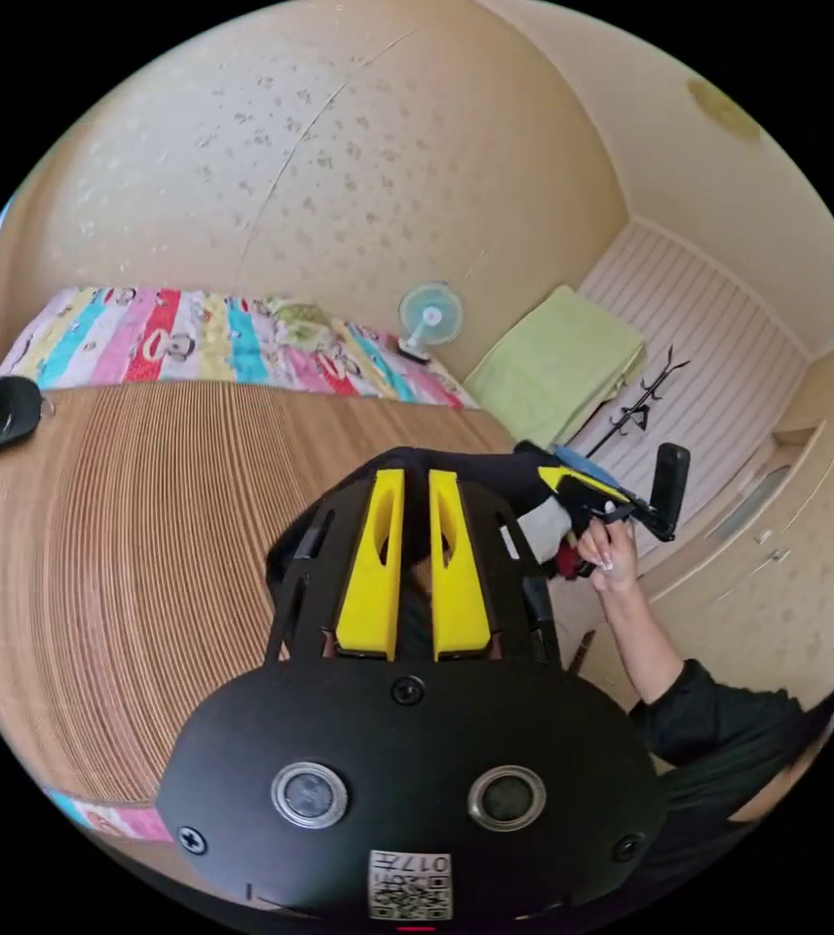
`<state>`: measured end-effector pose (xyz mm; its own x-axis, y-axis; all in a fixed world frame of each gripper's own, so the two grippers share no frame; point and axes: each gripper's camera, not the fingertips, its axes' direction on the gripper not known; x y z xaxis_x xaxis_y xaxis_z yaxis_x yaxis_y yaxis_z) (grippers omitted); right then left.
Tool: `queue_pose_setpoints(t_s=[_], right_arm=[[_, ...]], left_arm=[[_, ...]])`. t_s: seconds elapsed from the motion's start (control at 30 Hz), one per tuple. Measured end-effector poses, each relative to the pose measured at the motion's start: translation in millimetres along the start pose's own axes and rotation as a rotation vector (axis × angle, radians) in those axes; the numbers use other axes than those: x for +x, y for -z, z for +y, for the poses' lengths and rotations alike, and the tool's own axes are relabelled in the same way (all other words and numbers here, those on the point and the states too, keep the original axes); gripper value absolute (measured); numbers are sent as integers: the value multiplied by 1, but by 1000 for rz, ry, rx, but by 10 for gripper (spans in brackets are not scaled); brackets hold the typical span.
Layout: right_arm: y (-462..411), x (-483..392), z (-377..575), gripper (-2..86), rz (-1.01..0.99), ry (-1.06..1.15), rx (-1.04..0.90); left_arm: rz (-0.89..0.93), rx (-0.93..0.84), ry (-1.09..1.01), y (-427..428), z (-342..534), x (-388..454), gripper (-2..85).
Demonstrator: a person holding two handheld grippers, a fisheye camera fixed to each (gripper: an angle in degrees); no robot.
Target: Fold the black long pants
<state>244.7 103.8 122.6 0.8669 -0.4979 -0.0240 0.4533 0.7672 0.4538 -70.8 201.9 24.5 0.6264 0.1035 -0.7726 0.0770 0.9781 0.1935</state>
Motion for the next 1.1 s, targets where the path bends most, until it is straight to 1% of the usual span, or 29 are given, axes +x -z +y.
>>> queue_pose_setpoints(t_s=[0.07, 0.1, 0.17, 0.2, 0.27, 0.33, 0.37, 0.43, 0.5, 0.57, 0.6, 0.67, 0.7, 0.73, 0.77, 0.87, 1.0, 1.1], right_arm=[[-33, 9, 93, 20, -118, -51, -27], [-40, 12, 117, 20, -155, -76, -41], [-62, 24, 204, 21, -274, -182, -89], [-66, 27, 221, 21, -291, -211, -98], [-72, 43, 268, 22, -357, -351, -73], [-66, 57, 275, 23, -347, -434, -43], [-55, 64, 269, 25, -280, -455, 4], [-38, 68, 250, 34, -179, -431, 99], [-35, 74, 220, 64, -110, -412, 128], [-60, 88, 177, 152, -107, -418, 66], [-70, 91, 168, 168, -122, -411, 43], [-127, 102, 141, 195, -243, -395, -89], [-146, 105, 137, 191, -282, -408, -140], [-186, 106, 132, 182, -341, -434, -263], [-211, 100, 128, 172, -309, -425, -323], [-223, 87, 114, 158, -196, -401, -275], [-247, 86, 95, 149, -199, -420, -294], [-277, 75, 64, 140, -172, -372, -331]], left_arm=[[122, 4, 36, -21, 94, -28, 51], [146, -2, 61, -26, 118, -35, 51], [196, -41, 192, -42, 205, -58, 55], [200, -39, 232, -44, 225, -64, 56], [215, 28, 348, -37, 282, -81, 50], [168, 84, 380, -25, 300, -86, 6], [106, 113, 372, -15, 301, -85, 0], [7, 140, 313, -2, 292, -79, -5], [-72, 139, 250, 4, 280, -73, -5], [-98, 106, 219, -2, 270, -76, -5], [-88, 96, 223, -6, 269, -79, -5], [10, 48, 269, -23, 266, -96, -6], [38, 35, 277, -27, 264, -101, -6], [71, 9, 285, -34, 261, -107, -6], [69, -21, 295, -39, 258, -113, -7], [37, -69, 314, -46, 249, -123, -9], [81, -30, 322, -41, 241, -133, -10], [93, -14, 354, -37, 236, -145, -10]])
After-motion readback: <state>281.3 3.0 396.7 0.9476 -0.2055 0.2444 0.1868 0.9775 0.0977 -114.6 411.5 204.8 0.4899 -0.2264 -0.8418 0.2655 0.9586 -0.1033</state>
